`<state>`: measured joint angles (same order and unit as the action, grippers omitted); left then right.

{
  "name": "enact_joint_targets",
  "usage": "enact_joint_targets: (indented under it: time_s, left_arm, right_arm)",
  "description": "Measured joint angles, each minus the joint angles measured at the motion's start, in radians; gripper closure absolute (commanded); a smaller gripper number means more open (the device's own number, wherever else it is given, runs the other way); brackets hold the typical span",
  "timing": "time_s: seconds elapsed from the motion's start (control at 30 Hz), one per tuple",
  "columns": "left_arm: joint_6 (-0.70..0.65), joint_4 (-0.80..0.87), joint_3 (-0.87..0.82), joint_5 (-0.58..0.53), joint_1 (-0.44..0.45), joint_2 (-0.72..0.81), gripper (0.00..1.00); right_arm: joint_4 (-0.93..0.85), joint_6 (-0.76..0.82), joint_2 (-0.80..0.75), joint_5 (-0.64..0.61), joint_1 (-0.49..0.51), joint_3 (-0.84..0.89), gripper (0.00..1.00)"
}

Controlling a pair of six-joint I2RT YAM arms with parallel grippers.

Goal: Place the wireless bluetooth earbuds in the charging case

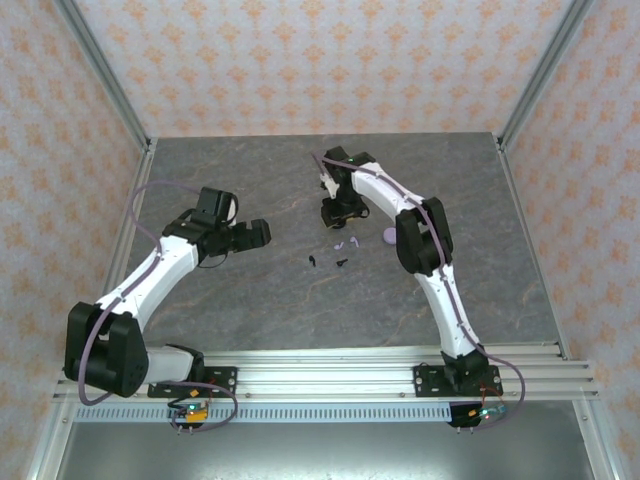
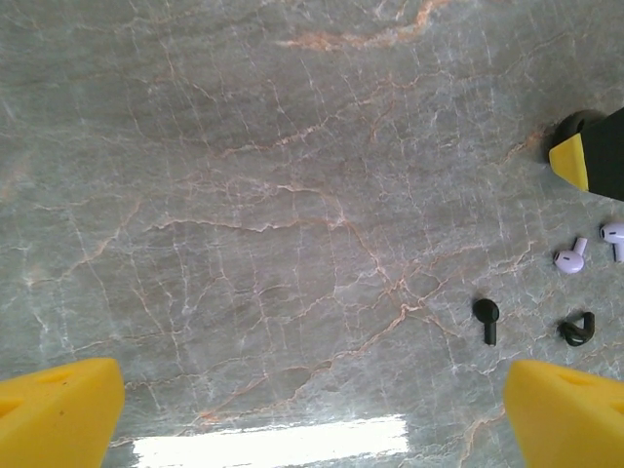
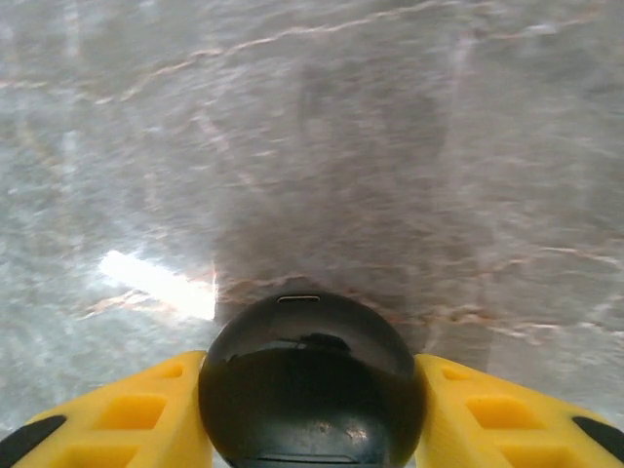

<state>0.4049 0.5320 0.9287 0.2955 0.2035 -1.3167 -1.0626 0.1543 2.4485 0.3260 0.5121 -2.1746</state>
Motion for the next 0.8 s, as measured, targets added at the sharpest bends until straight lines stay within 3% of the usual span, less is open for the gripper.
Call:
enact_joint_targets:
  time_s: [0.13,0.33,0.5,0.67,0.8]
  left_arm:
    - [0.01,-0.021,0.0,0.023,0.011,-0.035,0.0]
    - [0.015,-0.034,0.06,0.051,0.029,-0.154,0.01]
    - [0.02,-0.038,0.208,0.065,0.047,-0.296,0.17]
    - [0.018,-0.034,0.392,0.07,0.085,-0.463,0.31]
    - [0.022,-0.024,0.531,0.079,0.128,-0.599,0.43]
  right_arm:
    - [-0.011,0.007,0.023,-0.01,0.002,-0.031,0.38]
    - [-0.011,-0.007,0.024,-0.01,0.002,-0.034,0.32]
    - [0.037,-0.056,-0.037,0.013,-0.013,0.057,0.32]
    - [0.116,-0.124,-0.17,0.068,-0.062,0.203,0.36]
    - [0.161,-0.175,-0.232,0.095,-0.116,0.269,0.5]
